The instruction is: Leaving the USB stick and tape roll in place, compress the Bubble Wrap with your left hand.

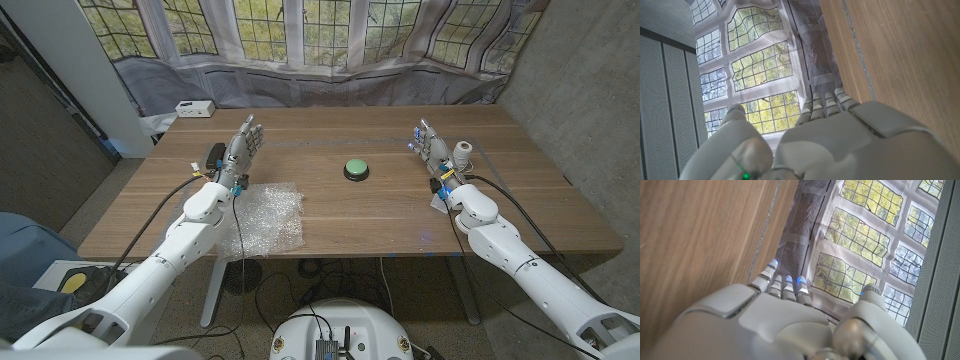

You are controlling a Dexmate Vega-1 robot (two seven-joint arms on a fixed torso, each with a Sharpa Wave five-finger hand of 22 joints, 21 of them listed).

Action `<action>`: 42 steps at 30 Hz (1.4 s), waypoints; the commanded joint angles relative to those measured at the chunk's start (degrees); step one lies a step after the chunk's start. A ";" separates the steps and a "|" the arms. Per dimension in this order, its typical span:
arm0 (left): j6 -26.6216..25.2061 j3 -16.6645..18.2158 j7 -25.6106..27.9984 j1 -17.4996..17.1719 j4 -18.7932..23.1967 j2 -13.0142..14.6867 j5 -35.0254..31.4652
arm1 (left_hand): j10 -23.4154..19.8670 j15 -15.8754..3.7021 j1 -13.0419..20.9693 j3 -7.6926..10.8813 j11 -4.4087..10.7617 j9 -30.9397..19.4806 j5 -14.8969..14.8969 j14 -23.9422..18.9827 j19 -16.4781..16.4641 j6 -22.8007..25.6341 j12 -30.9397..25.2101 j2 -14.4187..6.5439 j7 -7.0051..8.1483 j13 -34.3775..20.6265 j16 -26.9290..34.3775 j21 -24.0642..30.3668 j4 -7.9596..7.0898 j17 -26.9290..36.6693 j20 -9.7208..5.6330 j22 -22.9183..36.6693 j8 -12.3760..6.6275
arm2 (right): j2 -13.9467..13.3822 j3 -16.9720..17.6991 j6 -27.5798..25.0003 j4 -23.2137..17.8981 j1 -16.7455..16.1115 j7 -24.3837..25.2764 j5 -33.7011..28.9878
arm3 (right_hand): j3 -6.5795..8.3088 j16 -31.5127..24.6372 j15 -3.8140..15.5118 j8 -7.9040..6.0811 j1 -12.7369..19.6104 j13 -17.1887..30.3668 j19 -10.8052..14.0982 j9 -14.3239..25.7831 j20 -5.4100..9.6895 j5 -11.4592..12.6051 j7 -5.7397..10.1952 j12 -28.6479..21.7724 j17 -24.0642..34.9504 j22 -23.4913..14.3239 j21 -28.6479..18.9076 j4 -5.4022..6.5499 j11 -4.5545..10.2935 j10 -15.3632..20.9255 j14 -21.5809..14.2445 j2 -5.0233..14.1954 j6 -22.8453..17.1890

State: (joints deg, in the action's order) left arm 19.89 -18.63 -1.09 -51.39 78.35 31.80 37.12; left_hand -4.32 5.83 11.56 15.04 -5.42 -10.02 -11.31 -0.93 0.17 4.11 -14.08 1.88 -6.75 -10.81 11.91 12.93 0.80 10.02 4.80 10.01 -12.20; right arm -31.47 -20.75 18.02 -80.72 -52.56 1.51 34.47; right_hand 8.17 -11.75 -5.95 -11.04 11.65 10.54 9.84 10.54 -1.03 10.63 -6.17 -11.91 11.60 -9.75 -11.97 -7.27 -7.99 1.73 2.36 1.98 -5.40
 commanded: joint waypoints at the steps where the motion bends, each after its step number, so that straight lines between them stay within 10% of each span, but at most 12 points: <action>1: 1.18 0.40 -0.97 -0.70 1.61 1.35 -0.64 | -0.61 0.12 0.70 0.03 -0.33 -0.19 -0.04 -0.66 -0.62 0.91 -0.35 -0.19 -0.29 -0.18 0.39 0.25 0.40 0.23 -0.02 0.23 -0.36 | -0.06 -0.10 0.67 -0.40 -0.11 -0.02 -0.49 | 0.31 -0.20 -0.26 0.12 0.46 0.33 0.66 0.11 0.05 0.32 -0.31 -0.04 0.22 -0.17 -0.04 0.07 -0.07 0.13 -0.49 -0.34 0.54; 42: 7.90 4.90 -5.42 -8.36 5.93 7.58 -0.22 | -5.71 0.08 3.88 2.03 -0.42 -0.32 0.55 -6.01 -6.22 6.85 -0.72 -3.44 -0.49 -0.24 0.14 0.75 2.42 0.21 1.07 0.36 -0.44 | -1.17 0.77 1.07 -3.75 -1.66 0.81 -0.90 | 0.26 -0.11 -0.45 -0.13 0.26 0.35 0.60 0.09 -0.22 0.28 -0.28 0.15 0.27 -0.19 0.32 0.14 -0.39 0.38 -0.57 -0.29 -0.14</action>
State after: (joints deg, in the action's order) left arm 26.30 -14.98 -5.87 -57.16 82.38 37.52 37.14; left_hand -9.63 5.83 14.87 16.82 -6.03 -10.27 -10.79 -6.25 -5.45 10.76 -14.85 -1.44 -7.46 -10.79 12.18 13.78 3.05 10.00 5.97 10.29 -12.59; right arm -32.10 -20.00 20.13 -82.88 -53.74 1.52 34.00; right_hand 8.17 -11.75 -6.24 -11.04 11.64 10.80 10.14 10.52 -1.34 10.63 -6.25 -11.91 11.58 -9.74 -11.97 -7.26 -8.30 2.05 2.06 1.98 -5.31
